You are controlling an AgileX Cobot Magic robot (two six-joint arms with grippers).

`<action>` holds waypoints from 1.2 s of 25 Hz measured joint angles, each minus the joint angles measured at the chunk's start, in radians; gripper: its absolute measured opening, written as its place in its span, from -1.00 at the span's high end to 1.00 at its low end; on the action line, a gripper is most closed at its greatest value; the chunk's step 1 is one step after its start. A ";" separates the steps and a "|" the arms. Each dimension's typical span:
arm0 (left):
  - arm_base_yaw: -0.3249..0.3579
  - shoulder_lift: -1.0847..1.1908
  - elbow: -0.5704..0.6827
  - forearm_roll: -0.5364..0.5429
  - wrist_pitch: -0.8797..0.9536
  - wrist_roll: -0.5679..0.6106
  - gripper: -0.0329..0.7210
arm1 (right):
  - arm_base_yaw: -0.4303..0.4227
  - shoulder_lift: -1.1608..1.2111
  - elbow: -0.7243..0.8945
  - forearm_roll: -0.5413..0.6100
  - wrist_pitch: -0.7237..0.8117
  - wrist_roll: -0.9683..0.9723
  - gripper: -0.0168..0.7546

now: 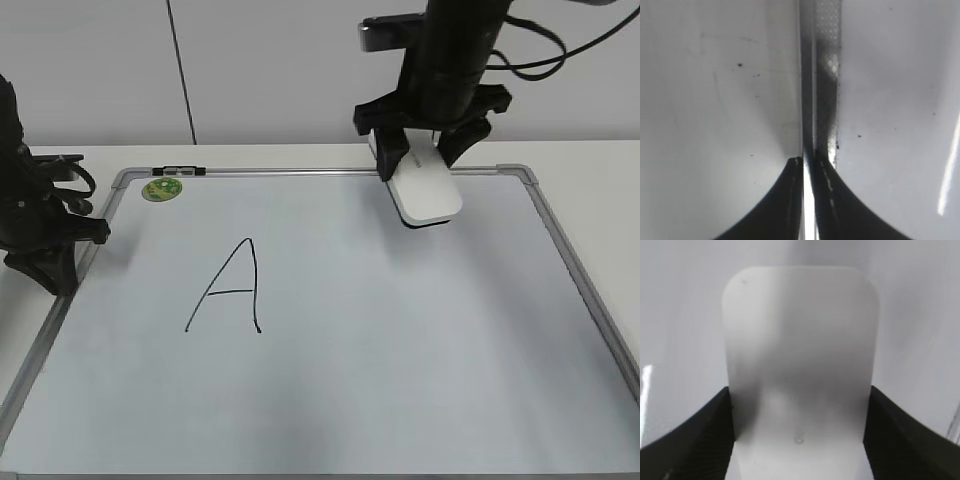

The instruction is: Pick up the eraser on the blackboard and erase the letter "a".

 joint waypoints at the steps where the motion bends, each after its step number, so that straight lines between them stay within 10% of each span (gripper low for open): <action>1: 0.000 0.000 0.000 0.000 0.000 0.000 0.81 | -0.021 -0.016 0.015 0.000 0.000 0.001 -0.40; 13: 0.000 0.000 0.000 0.000 0.000 0.000 0.80 | -0.286 -0.141 0.354 -0.007 -0.002 -0.010 -0.40; 30: 0.000 0.000 0.000 -0.003 0.000 0.000 0.80 | -0.407 -0.095 0.466 0.152 -0.011 -0.180 -0.40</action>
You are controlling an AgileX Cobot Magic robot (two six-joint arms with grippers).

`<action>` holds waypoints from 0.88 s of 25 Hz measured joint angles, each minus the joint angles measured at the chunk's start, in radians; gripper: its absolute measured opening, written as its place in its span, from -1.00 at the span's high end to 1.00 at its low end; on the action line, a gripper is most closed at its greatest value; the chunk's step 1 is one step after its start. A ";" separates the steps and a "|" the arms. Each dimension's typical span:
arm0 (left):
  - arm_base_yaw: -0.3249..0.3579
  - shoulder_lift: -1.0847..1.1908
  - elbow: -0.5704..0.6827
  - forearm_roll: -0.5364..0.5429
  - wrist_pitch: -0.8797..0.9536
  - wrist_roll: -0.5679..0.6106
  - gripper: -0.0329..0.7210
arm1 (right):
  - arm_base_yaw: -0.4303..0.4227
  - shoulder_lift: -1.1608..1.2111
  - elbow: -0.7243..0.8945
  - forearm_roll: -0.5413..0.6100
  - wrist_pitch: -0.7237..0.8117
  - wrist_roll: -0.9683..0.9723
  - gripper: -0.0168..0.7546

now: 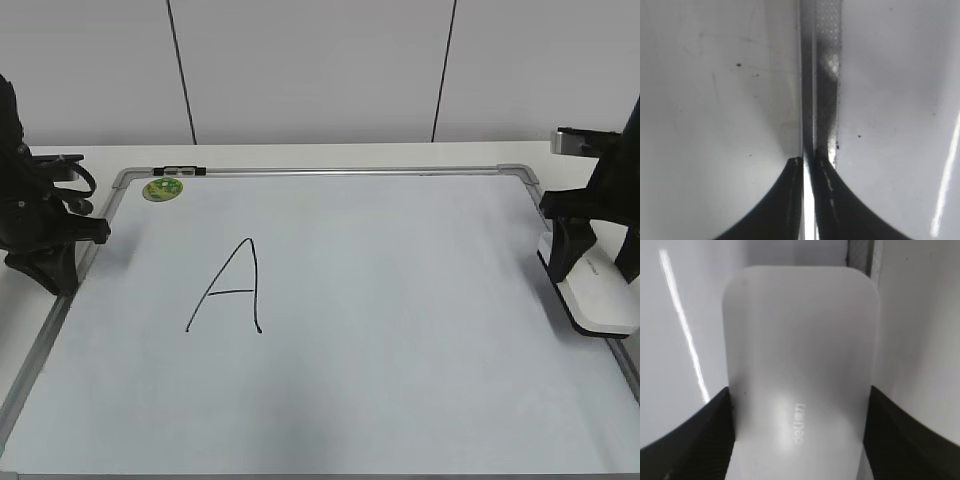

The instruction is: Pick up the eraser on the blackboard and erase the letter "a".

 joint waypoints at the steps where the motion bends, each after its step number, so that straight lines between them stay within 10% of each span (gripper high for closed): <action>1: 0.000 0.000 0.000 0.000 0.000 0.000 0.80 | 0.000 0.007 0.000 0.000 -0.002 -0.002 -0.40; 22: 0.000 0.000 0.000 0.000 0.000 0.000 0.80 | 0.000 0.027 0.000 0.004 -0.105 -0.002 -0.40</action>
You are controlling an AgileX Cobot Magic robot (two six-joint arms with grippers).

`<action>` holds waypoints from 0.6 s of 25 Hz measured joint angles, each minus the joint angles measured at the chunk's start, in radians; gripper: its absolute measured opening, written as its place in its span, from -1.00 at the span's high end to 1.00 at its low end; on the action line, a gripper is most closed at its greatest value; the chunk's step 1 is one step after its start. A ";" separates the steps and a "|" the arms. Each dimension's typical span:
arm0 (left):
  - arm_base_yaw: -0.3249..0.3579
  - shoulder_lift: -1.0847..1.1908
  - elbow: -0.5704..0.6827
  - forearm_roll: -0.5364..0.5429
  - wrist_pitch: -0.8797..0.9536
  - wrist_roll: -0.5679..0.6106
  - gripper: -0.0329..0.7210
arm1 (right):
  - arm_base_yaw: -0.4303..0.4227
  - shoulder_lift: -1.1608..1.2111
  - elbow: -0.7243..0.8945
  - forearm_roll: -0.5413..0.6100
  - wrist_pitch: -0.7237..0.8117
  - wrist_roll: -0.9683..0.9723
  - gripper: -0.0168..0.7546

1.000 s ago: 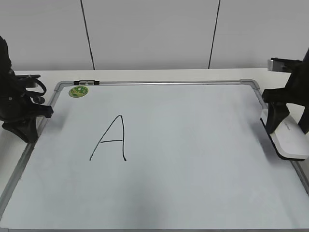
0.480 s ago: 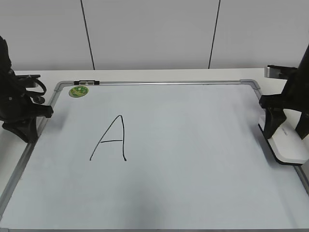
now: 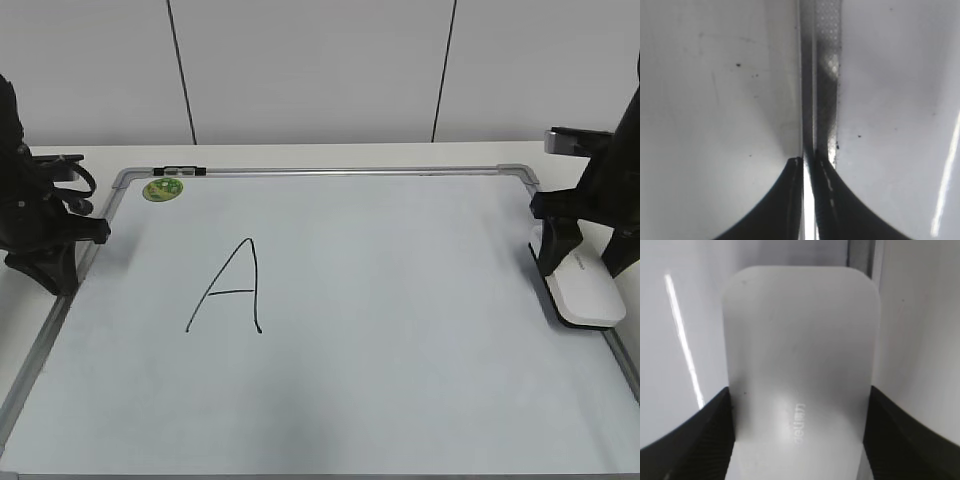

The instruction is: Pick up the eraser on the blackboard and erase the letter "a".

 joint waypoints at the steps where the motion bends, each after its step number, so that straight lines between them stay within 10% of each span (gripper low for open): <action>1: 0.000 0.000 0.000 0.000 0.000 0.000 0.80 | 0.000 0.009 0.000 0.000 -0.002 0.000 -0.40; 15: 0.000 0.000 0.000 -0.002 0.000 0.001 0.80 | 0.000 0.063 -0.015 0.006 0.002 0.000 -0.54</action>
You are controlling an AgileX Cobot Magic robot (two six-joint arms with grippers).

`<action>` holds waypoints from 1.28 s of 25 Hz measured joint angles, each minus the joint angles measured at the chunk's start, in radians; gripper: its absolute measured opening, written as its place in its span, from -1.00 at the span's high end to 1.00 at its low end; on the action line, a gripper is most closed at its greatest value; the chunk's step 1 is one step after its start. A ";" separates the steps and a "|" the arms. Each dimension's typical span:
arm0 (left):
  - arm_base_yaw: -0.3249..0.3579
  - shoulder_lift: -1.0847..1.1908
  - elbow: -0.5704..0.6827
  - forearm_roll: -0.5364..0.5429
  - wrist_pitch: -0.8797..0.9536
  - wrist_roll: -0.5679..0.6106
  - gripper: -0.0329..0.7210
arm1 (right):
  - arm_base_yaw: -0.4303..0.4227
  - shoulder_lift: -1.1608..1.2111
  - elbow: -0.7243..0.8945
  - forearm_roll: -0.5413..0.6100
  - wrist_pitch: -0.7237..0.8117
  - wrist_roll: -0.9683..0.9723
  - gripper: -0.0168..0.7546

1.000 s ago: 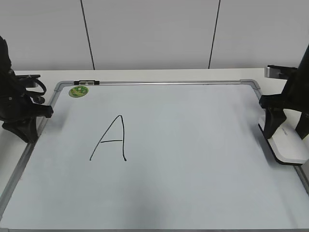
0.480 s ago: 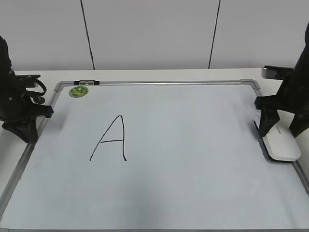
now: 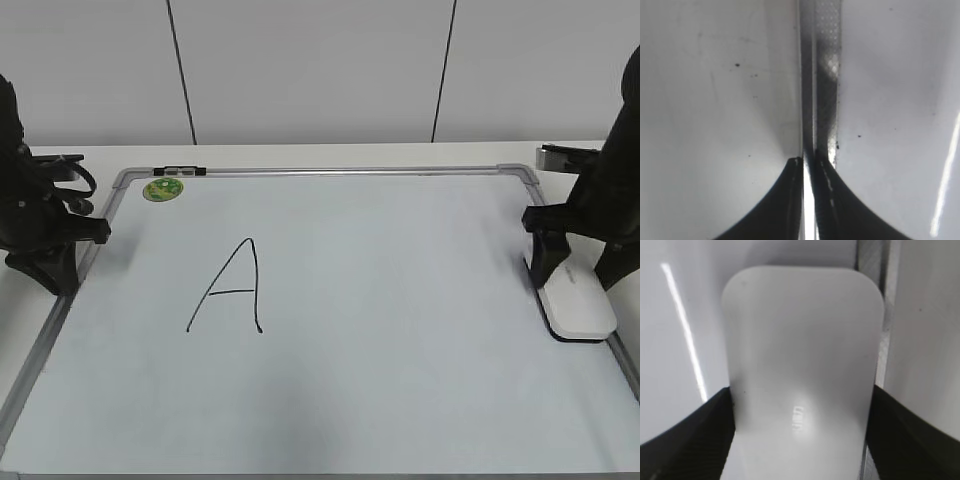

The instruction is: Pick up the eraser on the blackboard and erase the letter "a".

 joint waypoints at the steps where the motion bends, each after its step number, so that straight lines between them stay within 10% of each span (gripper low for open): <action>1: 0.000 0.000 0.000 -0.002 0.000 0.000 0.80 | 0.000 0.002 0.000 0.002 -0.002 -0.002 -0.65; 12: 0.000 0.000 -0.011 -0.002 0.003 0.000 0.71 | 0.000 0.010 -0.157 -0.037 0.087 0.014 -0.76; 22: -0.003 -0.109 -0.048 0.095 0.042 -0.056 -0.75 | 0.000 -0.027 -0.185 -0.037 0.098 0.033 -0.76; 32: -0.004 -0.193 -0.048 0.105 0.161 -0.075 -0.50 | 0.000 -0.115 -0.185 0.005 0.102 0.043 -0.49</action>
